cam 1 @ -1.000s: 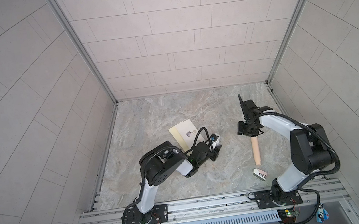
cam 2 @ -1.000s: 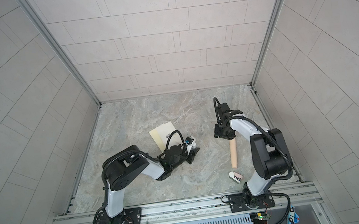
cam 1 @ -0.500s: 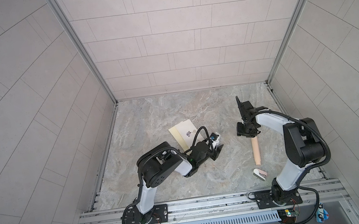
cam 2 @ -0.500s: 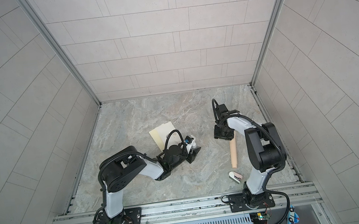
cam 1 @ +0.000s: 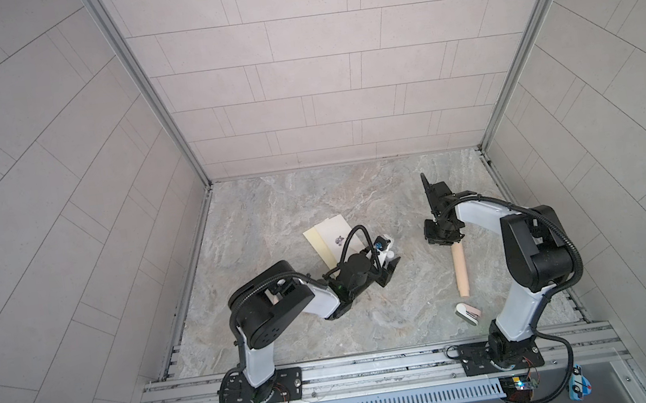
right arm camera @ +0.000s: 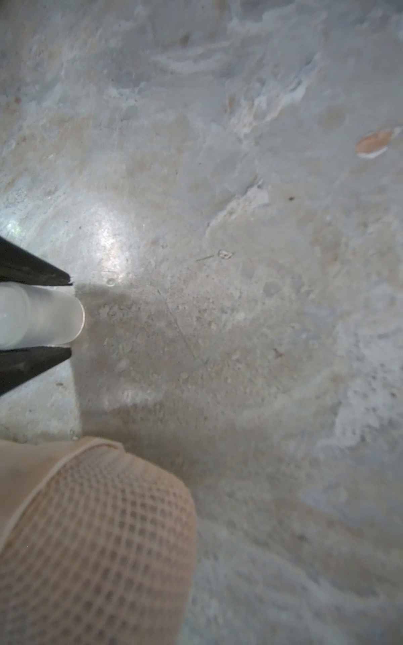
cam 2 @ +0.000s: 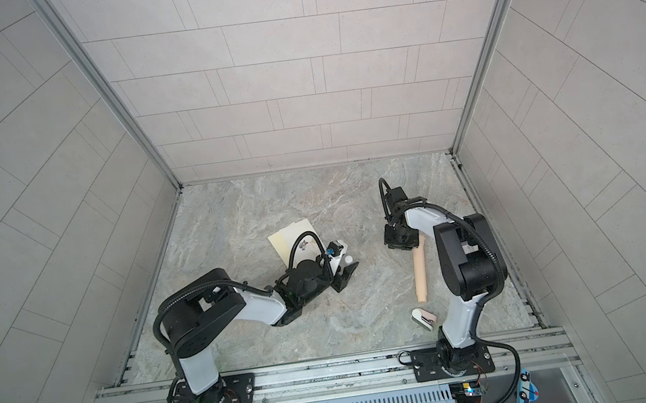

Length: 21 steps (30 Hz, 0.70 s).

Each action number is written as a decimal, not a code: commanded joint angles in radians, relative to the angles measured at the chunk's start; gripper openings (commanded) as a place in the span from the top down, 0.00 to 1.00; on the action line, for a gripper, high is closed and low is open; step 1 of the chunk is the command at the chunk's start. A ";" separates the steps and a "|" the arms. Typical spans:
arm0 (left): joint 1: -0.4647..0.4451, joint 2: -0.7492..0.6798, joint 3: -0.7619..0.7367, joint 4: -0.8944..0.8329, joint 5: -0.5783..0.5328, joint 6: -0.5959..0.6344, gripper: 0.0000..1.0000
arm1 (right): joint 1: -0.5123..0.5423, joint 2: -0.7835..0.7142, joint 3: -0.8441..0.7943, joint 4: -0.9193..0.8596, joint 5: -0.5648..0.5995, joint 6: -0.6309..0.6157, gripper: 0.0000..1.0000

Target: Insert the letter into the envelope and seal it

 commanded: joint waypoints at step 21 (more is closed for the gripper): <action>0.299 -0.367 0.104 -0.812 -0.284 -0.774 0.26 | 0.377 -0.182 0.254 -0.319 -0.075 -0.075 0.78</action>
